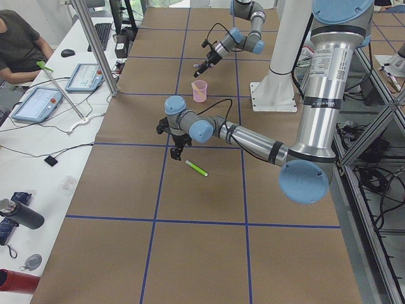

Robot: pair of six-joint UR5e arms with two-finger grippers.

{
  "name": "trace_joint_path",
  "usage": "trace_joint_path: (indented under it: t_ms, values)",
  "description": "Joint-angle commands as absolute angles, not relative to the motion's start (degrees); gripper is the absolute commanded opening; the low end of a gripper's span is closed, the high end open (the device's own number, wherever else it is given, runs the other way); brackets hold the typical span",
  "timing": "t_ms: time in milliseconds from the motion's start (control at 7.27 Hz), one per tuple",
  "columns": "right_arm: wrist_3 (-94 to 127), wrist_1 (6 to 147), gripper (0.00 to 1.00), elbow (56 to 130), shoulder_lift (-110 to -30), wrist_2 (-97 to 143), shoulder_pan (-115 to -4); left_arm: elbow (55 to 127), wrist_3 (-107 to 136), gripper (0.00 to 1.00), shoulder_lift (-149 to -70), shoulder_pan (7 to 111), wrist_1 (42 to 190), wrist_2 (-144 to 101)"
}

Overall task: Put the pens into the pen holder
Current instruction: 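Carry the highlighter over the pink cup with right gripper while left descends, then release highlighter into cup with right gripper while left grasps green marker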

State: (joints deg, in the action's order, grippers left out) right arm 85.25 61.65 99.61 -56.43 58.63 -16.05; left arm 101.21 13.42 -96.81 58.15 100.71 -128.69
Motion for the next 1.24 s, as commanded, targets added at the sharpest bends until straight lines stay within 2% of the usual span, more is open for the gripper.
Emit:
trace_joint_path:
  t_ms: [0, 275, 412, 1100]
  values:
    - [83.2, 61.3, 0.66, 102.8, -58.6, 61.8, -17.7, 101.3, 13.3, 1.0, -98.9, 52.5, 100.5, -118.9]
    - [81.0, 60.9, 0.66, 107.0, -64.9, 71.7, -23.6, 99.9, 3.0, 0.99, -98.2, 49.5, 99.9, -117.2]
    - [79.5, 60.8, 0.66, 108.0, -67.2, 75.4, -25.8, 95.7, -1.2, 0.99, -99.0, 49.5, 100.3, -117.9]
    - [79.5, 60.7, 0.66, 110.7, -72.9, 83.4, -30.4, 93.0, 8.1, 0.98, -98.8, 49.5, 99.9, -128.4]
